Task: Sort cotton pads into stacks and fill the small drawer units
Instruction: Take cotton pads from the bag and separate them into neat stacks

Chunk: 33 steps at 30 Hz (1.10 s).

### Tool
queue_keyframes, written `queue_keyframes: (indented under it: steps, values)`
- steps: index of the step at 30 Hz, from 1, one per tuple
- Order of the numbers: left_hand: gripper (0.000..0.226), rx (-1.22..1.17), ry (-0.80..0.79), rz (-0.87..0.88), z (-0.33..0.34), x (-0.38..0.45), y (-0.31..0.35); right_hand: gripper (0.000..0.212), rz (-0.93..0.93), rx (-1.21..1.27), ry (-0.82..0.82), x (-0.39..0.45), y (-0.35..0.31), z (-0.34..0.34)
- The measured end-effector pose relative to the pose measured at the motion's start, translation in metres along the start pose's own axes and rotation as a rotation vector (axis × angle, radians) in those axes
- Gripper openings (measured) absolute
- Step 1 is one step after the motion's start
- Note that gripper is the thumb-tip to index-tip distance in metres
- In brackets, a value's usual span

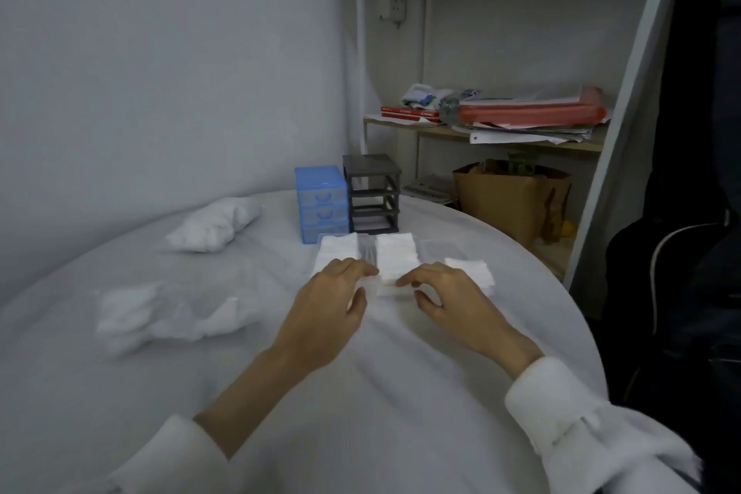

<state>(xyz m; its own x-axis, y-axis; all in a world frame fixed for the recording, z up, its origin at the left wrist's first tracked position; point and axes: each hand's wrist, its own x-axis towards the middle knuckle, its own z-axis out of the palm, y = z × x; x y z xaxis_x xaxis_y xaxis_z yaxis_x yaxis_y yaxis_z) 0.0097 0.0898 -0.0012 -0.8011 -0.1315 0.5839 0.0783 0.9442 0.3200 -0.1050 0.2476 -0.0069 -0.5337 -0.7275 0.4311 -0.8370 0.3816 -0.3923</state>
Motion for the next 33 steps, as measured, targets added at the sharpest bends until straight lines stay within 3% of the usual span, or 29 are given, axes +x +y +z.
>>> queue_keyframes:
  steps: [8, 17, 22, 27, 30, 33]
  values:
    - [0.030, -0.028, 0.092, -0.062, -0.072, -0.051, -0.054, 0.031, -0.058, 0.154, -0.142, 0.026, -0.072, 0.046]
    - [0.034, 0.244, 0.106, -0.333, -0.114, -0.093, -0.123, 0.018, 0.125, 0.465, -0.177, 0.059, -0.130, 0.091]
    - [0.043, -0.052, 0.292, -0.671, -0.113, -0.098, -0.130, 0.009, 0.188, 0.567, -0.105, 0.067, -0.142, 0.107]
    - [0.066, -0.320, 0.354, -0.968, -0.109, -0.093, -0.128, 0.009, 0.149, 0.587, -0.084, 0.065, -0.143, 0.108]
    - [0.071, -0.340, 0.318, -1.063, -0.107, -0.090, -0.129, 0.013, 0.151, 0.692, -0.103, 0.060, -0.139, 0.104]
    - [0.064, -0.342, 0.359, -1.039, -0.104, -0.086, -0.125, 0.016, 0.174, 0.824, -0.101, 0.056, -0.131, 0.099]
